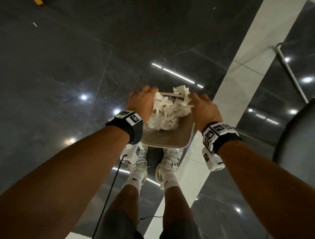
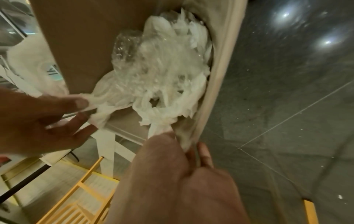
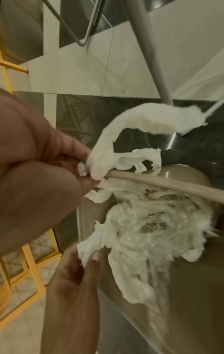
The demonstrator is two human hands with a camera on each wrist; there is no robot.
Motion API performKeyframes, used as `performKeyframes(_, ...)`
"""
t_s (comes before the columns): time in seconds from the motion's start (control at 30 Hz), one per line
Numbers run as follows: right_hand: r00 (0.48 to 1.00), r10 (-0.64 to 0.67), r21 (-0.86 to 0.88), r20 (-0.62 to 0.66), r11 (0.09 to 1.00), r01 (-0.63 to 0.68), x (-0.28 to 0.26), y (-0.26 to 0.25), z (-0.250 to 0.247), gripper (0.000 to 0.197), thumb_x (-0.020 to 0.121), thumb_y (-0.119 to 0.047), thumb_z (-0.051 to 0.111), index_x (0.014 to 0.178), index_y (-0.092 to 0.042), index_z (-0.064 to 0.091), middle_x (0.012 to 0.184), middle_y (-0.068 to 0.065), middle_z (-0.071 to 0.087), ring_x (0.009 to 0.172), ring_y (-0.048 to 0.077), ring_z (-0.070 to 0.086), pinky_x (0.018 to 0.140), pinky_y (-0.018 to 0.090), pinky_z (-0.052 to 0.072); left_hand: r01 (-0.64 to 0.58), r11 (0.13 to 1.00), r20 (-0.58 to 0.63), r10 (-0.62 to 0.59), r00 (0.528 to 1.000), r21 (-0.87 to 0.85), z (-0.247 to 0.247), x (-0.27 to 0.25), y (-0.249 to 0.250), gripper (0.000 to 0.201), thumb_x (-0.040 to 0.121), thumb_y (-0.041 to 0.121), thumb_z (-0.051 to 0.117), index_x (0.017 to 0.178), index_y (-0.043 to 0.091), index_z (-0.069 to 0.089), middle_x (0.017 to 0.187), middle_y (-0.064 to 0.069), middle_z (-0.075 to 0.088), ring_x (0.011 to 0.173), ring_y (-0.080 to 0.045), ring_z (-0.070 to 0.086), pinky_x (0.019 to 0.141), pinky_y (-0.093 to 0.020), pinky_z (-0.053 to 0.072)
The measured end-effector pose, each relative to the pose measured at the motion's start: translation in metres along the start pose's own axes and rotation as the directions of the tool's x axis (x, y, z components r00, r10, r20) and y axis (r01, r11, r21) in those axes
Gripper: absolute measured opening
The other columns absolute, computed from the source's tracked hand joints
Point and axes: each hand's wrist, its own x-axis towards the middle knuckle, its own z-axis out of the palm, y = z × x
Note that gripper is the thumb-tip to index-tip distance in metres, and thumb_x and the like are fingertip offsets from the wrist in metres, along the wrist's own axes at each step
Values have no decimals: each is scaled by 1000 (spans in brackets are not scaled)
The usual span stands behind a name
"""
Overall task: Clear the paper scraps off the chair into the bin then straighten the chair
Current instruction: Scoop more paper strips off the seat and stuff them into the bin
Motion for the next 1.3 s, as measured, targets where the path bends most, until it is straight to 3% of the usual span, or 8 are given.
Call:
performKeyframes(0.3, 970, -216, -123, -113, 972, 202, 22, -10, -4, 25, 94, -14, 51, 115, -16, 63, 115, 10, 60, 91, 37, 68, 77, 45, 58, -164, 945, -189, 112, 975, -284, -23, -5, 4, 8, 91, 11, 59, 95, 6, 63, 102, -11, 57, 87, -28, 58, 75, -42, 51)
performKeyframes(0.4, 979, -163, 83, -125, 981, 174, 15, -21, -6, 19, 89, -15, 58, 105, -15, 69, 103, 9, 68, 89, 29, 66, 79, 37, 56, -173, 904, 43, 205, 978, -392, -27, -13, 21, 5, 86, 10, 65, 86, 8, 69, 87, -5, 66, 73, -21, 62, 66, -34, 53)
performKeyframes(0.5, 999, 29, 430, 39, 902, -42, -4, -39, 13, 14, 84, -21, 63, 97, -23, 66, 95, 3, 70, 86, 21, 67, 79, 34, 56, -151, 955, 478, 260, 839, -254, -25, -23, 31, 13, 86, 16, 63, 86, 14, 76, 83, -1, 72, 74, -18, 64, 69, -31, 52)
performKeyframes(0.57, 967, 120, 612, 224, 755, -235, -8, -41, 41, 12, 79, -31, 66, 90, -31, 62, 94, 1, 70, 88, 22, 70, 82, 40, 59, -109, 976, 557, 196, 807, -186, -23, -26, 29, 18, 85, 19, 61, 87, 14, 79, 86, -4, 75, 79, -22, 68, 69, -31, 55)
performKeyframes(0.77, 921, 167, 762, 351, 521, -385, -4, -48, 88, 16, 78, -26, 79, 81, -27, 64, 98, 10, 73, 97, 30, 70, 97, 52, 53, -2, 975, 73, 19, 997, -224, -25, -22, 6, 16, 88, 12, 57, 98, 19, 66, 103, -2, 65, 94, -24, 63, 77, -37, 55)
performKeyframes(0.93, 924, -193, 705, 329, 701, -104, -18, -79, 65, 8, 91, -6, 62, 94, -5, 70, 106, 12, 71, 99, 25, 64, 98, 34, 51, 0, 994, 74, 8, 997, -109, -20, -7, -5, 52, 88, 5, 58, 137, 21, 53, 137, -9, 44, 127, -32, 45, 108, -46, 42)
performKeyframes(1.1, 988, -38, 216, -149, 974, 70, -25, -33, 32, 34, 86, -27, 62, 120, -31, 63, 137, -1, 54, 127, 23, 47, 107, 43, 44, 104, 983, 117, -86, 989, -152, -13, -11, -3, 35, 95, 22, 58, 129, 25, 51, 123, -15, 67, 111, -41, 65, 91, -47, 53)
performKeyframes(1.3, 957, 46, -152, 287, 988, -2, -32, 21, 36, 99, 67, -61, 77, 149, -38, 28, 157, 5, 14, 139, 37, 33, 110, 54, 41, 151, 970, 91, -136, 987, -189, -12, -12, 0, 25, 96, 17, 60, 119, 19, 52, 103, -13, 72, 96, -38, 71, 82, -51, 59)
